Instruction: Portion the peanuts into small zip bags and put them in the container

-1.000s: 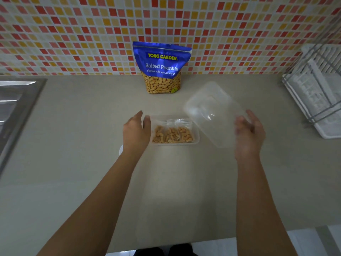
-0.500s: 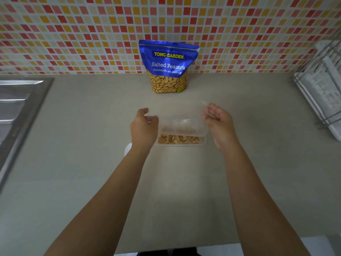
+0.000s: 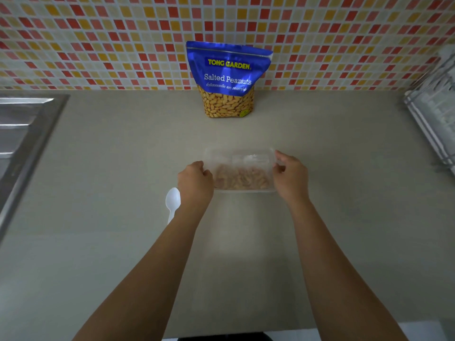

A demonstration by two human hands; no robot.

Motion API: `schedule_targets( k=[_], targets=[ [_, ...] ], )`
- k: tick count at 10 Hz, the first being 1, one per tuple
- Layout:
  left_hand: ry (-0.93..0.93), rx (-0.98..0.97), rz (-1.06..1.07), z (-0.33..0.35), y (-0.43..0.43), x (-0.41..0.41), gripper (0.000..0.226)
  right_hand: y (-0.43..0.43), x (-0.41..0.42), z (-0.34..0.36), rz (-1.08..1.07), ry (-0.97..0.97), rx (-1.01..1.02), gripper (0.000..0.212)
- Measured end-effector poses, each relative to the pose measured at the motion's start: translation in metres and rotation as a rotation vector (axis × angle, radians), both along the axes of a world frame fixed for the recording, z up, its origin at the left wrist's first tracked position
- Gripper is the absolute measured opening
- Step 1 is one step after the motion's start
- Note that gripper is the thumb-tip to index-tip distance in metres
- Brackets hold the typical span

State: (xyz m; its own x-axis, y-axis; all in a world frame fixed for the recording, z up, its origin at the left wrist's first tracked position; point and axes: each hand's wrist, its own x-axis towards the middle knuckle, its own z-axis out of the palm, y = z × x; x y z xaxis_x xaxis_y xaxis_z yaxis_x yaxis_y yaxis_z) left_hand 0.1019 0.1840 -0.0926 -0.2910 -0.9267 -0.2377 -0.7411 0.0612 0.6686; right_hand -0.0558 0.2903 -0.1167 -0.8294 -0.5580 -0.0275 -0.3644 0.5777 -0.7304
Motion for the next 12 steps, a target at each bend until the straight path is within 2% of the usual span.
schedule_targets(
  k=[1,3,4,6,9,10,11,12],
  targets=[
    [0.006,-0.008,0.003,0.003,0.002,0.002,0.032,0.003,-0.001,-0.003,-0.011,-0.027,0.003,0.037],
    [0.037,0.072,0.023,0.003,-0.002,0.005,0.026,0.006,-0.002,-0.003,-0.055,-0.136,-0.005,0.036],
    [0.117,0.122,0.067,0.003,-0.002,0.01,0.034,0.005,0.0,-0.001,-0.055,-0.15,-0.001,0.037],
    [0.182,0.091,0.079,-0.003,0.015,0.036,0.034,0.027,0.022,0.006,-0.054,-0.146,-0.079,0.035],
    [0.167,0.089,0.066,-0.013,0.049,0.066,0.032,0.06,0.047,-0.014,-0.073,-0.209,-0.115,0.034],
    [0.17,0.085,0.08,-0.011,0.049,0.063,0.032,0.059,0.049,-0.013,-0.142,-0.274,-0.157,0.034],
    [0.171,0.103,0.082,-0.008,0.052,0.063,0.032,0.058,0.053,-0.011,-0.199,-0.433,-0.222,0.036],
    [0.129,0.114,0.075,-0.003,0.05,0.061,0.035,0.056,0.049,-0.005,-0.289,-0.571,-0.271,0.05]
  ],
)
